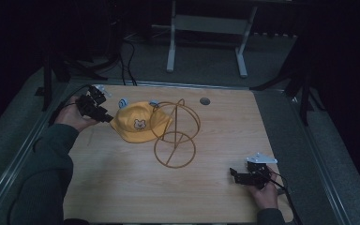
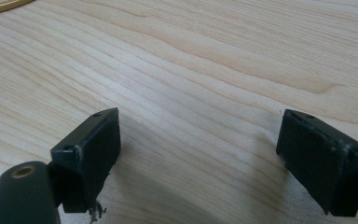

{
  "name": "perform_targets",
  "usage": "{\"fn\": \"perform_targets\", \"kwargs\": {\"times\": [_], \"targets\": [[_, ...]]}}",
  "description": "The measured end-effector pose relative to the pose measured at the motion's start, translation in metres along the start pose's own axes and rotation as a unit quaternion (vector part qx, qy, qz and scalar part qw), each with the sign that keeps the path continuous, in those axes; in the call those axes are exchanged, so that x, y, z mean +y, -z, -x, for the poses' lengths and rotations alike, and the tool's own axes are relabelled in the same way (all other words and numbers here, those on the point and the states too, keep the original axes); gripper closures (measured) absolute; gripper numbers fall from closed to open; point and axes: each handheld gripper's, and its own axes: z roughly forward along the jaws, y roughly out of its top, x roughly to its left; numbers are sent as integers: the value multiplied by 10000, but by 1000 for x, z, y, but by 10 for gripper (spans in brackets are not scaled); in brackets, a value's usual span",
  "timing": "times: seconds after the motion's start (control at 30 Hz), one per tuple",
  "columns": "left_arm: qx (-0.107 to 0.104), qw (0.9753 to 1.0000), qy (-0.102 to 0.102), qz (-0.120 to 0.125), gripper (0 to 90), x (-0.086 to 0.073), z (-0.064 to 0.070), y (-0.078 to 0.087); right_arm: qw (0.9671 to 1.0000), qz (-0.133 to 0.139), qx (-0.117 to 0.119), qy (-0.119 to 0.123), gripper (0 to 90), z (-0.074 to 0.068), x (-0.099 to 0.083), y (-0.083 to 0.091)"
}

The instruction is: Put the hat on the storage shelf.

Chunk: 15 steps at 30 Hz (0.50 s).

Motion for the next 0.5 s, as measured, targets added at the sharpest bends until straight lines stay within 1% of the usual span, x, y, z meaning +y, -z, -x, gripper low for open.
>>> {"fn": "perform_targets", "kwargs": {"times": [0.07,0.13,0.23,0.4,0.47,0.5], "targets": [[-4,9999,-50,-93,557,5,1,0,10000,0,-1,-2,136,0,0,0],[-8,9998,-127,-127,557,10,4,0,10000,-1,-1,-3,136,0,0,0],[4,9997,-224,-128,557,17,6,0,10000,1,0,-2,136,0,0,0],[-38,9991,-383,-168,557,27,10,-1,10000,0,-1,-2,136,0,0,0],[-53,9990,-402,-177,557,31,12,-2,10000,0,-1,-3,136,0,0,0],[-47,9988,-443,-180,557,33,12,-2,10000,0,-1,-3,136,0,0,0]]}}
